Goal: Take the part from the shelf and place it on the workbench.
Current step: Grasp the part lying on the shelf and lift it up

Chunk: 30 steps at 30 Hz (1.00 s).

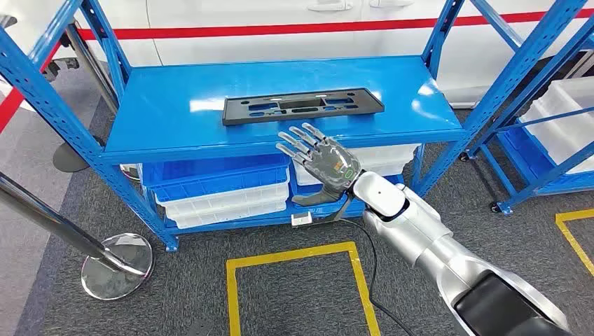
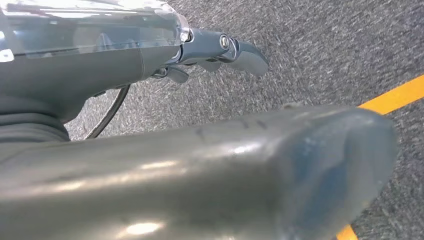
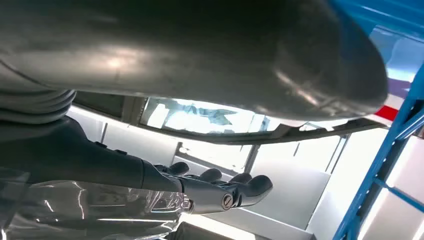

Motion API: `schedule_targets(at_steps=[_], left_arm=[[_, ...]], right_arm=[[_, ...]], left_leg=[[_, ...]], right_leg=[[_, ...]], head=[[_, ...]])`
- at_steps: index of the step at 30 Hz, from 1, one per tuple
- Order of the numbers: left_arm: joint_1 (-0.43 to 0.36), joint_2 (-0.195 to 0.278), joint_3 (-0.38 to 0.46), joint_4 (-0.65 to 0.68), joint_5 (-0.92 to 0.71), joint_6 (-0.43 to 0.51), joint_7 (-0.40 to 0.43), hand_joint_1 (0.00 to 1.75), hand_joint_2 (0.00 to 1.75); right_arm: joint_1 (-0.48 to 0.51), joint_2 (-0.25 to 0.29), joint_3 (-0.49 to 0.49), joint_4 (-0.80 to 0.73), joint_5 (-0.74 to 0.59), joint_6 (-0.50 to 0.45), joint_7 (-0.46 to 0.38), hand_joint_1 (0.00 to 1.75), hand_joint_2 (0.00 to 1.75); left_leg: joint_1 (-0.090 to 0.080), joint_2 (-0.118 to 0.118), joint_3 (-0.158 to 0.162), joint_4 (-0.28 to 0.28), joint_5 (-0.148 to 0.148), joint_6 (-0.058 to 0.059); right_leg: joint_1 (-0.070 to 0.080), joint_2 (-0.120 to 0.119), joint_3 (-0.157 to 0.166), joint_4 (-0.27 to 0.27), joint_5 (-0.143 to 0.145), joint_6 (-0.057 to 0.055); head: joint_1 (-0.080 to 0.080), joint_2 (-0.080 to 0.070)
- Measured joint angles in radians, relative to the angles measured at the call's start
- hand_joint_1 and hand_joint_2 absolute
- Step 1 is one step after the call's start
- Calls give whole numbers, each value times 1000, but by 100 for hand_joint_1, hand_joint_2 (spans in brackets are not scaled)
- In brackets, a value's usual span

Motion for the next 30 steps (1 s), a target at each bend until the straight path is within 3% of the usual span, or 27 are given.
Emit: schedule_targets(at_steps=[2,3,5,6,7,9,10,12,13,15,16,17,18,19,21,22,23,25,27,30], left_arm=[[2,0,0,0,0,0,0,0,0],[4,-1,0,1,0,0,0,0,0],[6,-4,1,4,0,1,0,0,0],[6,-6,1,6,0,2,0,0,0],[6,-7,1,7,1,4,1,0,0],[2,-8,1,8,1,7,1,0,0],[0,-8,1,8,1,9,1,0,0],[-5,-8,1,8,1,12,2,0,0],[-6,-8,1,8,1,13,2,0,0],[-4,-7,1,8,1,16,4,0,0],[-2,-6,2,8,2,17,5,0,0],[-1,-6,2,8,2,17,5,0,0],[0,-5,2,8,2,16,5,0,0],[1,-5,2,8,3,13,3,0,0],[6,-5,3,9,4,5,-2,0,0],[8,-5,4,10,5,2,-5,0,0],[9,-5,5,11,5,1,-7,0,0],[5,-5,5,11,2,0,-11,0,0],[0,-5,5,11,2,2,-11,0,0],[-6,-5,11,11,18,7,13,0,0]], right_arm=[[1,0,0,0,0,1,0,0,0],[1,0,0,0,1,2,0,0,0],[2,1,0,2,1,4,-1,0,0],[2,2,0,4,1,6,-3,0,0],[1,3,0,6,0,7,-7,0,0],[-7,4,0,7,-4,8,-17,0,0],[-13,1,0,8,-6,8,-20,0,0],[-21,-7,0,9,-11,7,-26,0,0],[-22,-13,0,10,-12,8,-29,0,0],[-21,-20,3,15,-14,8,-33,0,0],[-20,-21,4,17,-14,8,-34,0,0],[-20,-22,5,20,-14,8,-34,0,0],[-20,-23,5,22,-15,8,-34,0,0],[-20,-23,6,24,-16,9,-34,0,0],[-19,-23,8,30,-18,10,-34,0,0],[-18,-23,9,32,-19,12,-34,0,0],[-18,-23,10,35,-19,12,-34,0,0],[-24,-23,11,37,-20,15,-33,0,0],[-31,-22,10,39,-22,19,-33,0,0],[-32,-13,10,53,-24,25,-35,0,0]], left_leg=[[-1,-3,20,0,-14,-2],[-2,-5,40,-1,-29,-3],[-3,-8,74,-4,-60,-8],[-4,-9,87,-8,-73,-12],[-4,-9,102,-15,-82,-17],[-7,-6,120,-15,-75,-30],[-8,-3,113,12,-58,-36],[-8,2,48,125,-29,-45],[-6,3,3,187,-35,-48],[-5,4,-75,256,-112,-54],[-4,5,-102,256,-158,-56],[-3,5,-120,234,-185,-58],[-2,6,-131,194,-178,-59],[0,8,-135,138,-124,-58],[-2,11,-139,36,42,-49],[-4,12,-140,12,103,-41],[-8,12,-141,6,130,-32],[-8,11,-136,9,129,-17],[-4,11,-126,0,125,-6],[-3,10,-116,-3,118,2]], right_leg=[[2,0,-2,-41,22,-5],[5,1,0,-91,57,-13],[15,2,20,-225,179,-31],[21,2,29,-272,223,-37],[24,3,36,-299,247,-40],[23,4,55,-312,231,-45],[20,5,71,-319,224,-49],[15,3,109,-333,204,-58],[14,1,126,-337,192,-61],[13,0,160,-339,163,-63],[12,0,179,-339,148,-63],[12,1,199,-339,132,-61],[11,1,218,-339,117,-59],[11,1,237,-338,101,-56],[14,3,261,-328,71,-47],[16,5,266,-323,58,-41],[17,6,269,-318,48,-34],[14,7,271,-315,32,-21],[10,7,249,-268,1,-10],[5,7,137,-80,-69,1]], head=[[0,0],[0,0],[0,0],[0,0],[0,0],[0,0],[0,0],[0,0],[0,0],[0,0],[0,0],[0,0],[0,0],[0,0],[0,0],[0,0],[0,0],[0,0],[0,0],[0,0]])
